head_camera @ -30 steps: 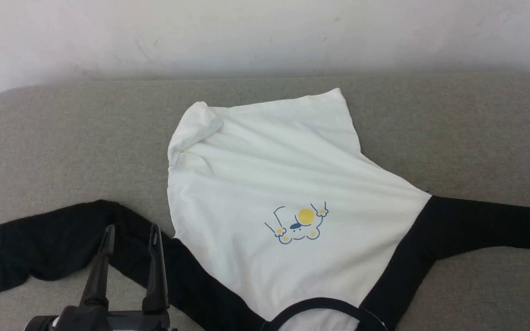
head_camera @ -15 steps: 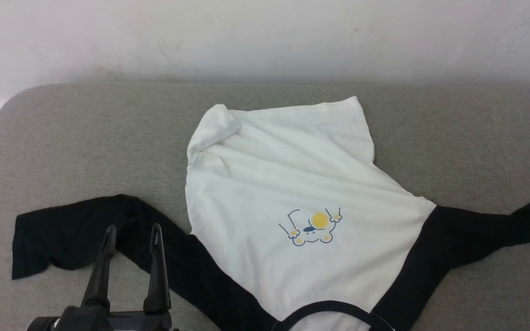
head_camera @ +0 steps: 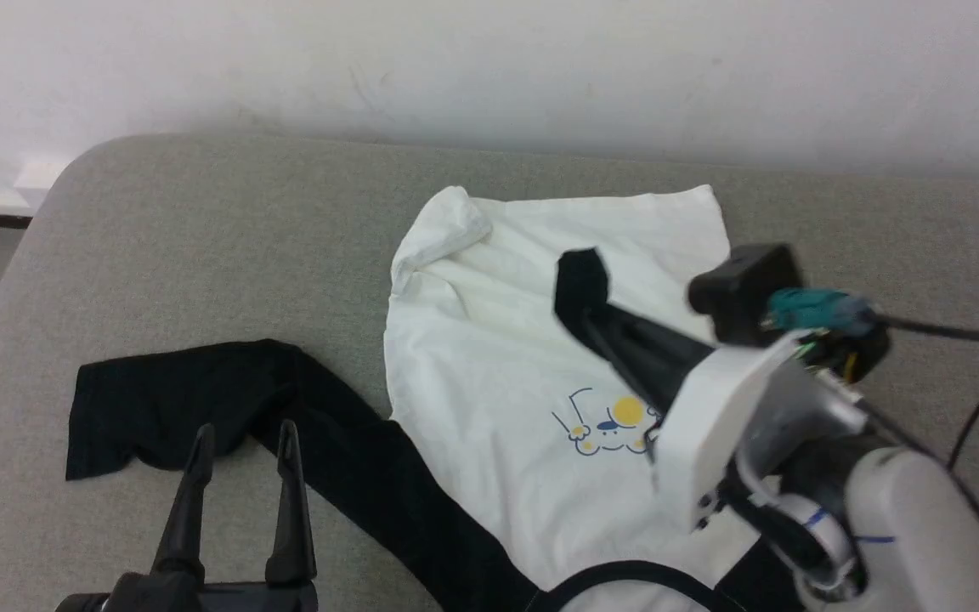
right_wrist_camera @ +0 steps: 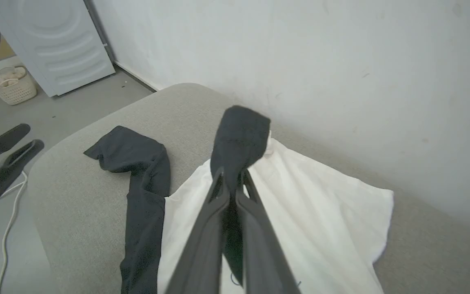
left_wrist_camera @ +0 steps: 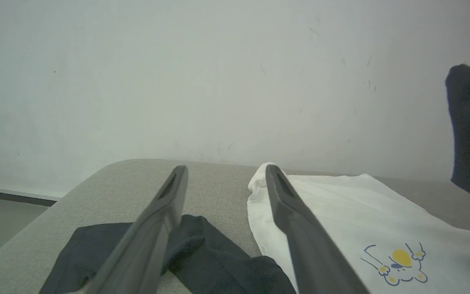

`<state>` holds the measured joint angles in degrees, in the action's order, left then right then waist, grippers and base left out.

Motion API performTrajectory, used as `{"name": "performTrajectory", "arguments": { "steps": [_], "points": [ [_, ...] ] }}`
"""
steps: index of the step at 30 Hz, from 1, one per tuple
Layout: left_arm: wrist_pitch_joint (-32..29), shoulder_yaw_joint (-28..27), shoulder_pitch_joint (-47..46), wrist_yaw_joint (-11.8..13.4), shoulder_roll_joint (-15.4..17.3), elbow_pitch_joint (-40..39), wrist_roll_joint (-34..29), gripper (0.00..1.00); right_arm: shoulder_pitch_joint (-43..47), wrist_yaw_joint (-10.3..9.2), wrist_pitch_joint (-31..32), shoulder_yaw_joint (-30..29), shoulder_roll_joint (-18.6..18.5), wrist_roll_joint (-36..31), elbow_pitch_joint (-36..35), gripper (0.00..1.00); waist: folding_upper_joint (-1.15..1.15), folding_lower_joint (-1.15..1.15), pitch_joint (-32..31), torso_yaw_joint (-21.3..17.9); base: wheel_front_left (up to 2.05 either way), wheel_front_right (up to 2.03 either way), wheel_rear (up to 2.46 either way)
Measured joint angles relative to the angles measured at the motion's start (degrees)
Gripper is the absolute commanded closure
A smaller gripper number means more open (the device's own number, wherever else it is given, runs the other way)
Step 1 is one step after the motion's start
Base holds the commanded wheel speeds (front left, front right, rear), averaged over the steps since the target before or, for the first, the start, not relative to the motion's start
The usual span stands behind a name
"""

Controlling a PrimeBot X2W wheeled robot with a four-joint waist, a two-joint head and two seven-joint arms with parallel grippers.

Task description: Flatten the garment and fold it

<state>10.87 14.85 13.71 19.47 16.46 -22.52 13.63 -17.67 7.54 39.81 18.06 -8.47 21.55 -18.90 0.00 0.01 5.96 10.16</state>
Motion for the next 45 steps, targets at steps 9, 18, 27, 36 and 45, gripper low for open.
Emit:
{"name": "performTrajectory", "arguments": {
  "steps": [9, 18, 27, 36, 45],
  "points": [
    [0.7, 1.3, -0.8, -0.3, -0.6, 1.6, 0.5, 0.0, -0.8, 0.0, -6.7, 13.7, 1.6, -2.0, 18.2, 1.0, 0.0, 0.0, 2.2, 3.0, 0.0, 0.0, 0.0],
    [1.0, 2.1, -1.3, -0.8, -1.0, 3.2, 0.7, 0.0, -1.1, 0.0, -14.7, 17.0, 4.9, -4.0, 35.9, 0.0, 0.0, 0.0, 2.3, 5.1, 0.0, 0.0, 0.0],
    [0.2, 1.6, -1.3, -0.7, -0.4, 2.8, 0.8, 0.0, -4.7, 0.0, -20.4, 10.5, 5.5, 0.7, 32.6, 0.0, 0.0, -0.01, 0.6, 3.4, 0.0, 0.0, 0.0],
    [-0.3, 1.0, -0.8, 0.3, 0.4, 1.2, 0.7, 0.0, 3.3, -0.01, -21.4, -14.9, 3.7, -5.9, 10.4, 0.0, 0.0, -0.01, -0.8, -1.2, 0.0, 0.0, 0.0],
    [-0.2, -0.1, -0.7, 0.8, 0.8, 0.7, 0.7, 0.0, 21.1, -0.01, -28.5, -33.6, 5.2, -16.5, -8.6, 0.0, 0.0, -0.01, -1.0, -5.1, 0.0, 0.0, 0.0]
  ]
}}
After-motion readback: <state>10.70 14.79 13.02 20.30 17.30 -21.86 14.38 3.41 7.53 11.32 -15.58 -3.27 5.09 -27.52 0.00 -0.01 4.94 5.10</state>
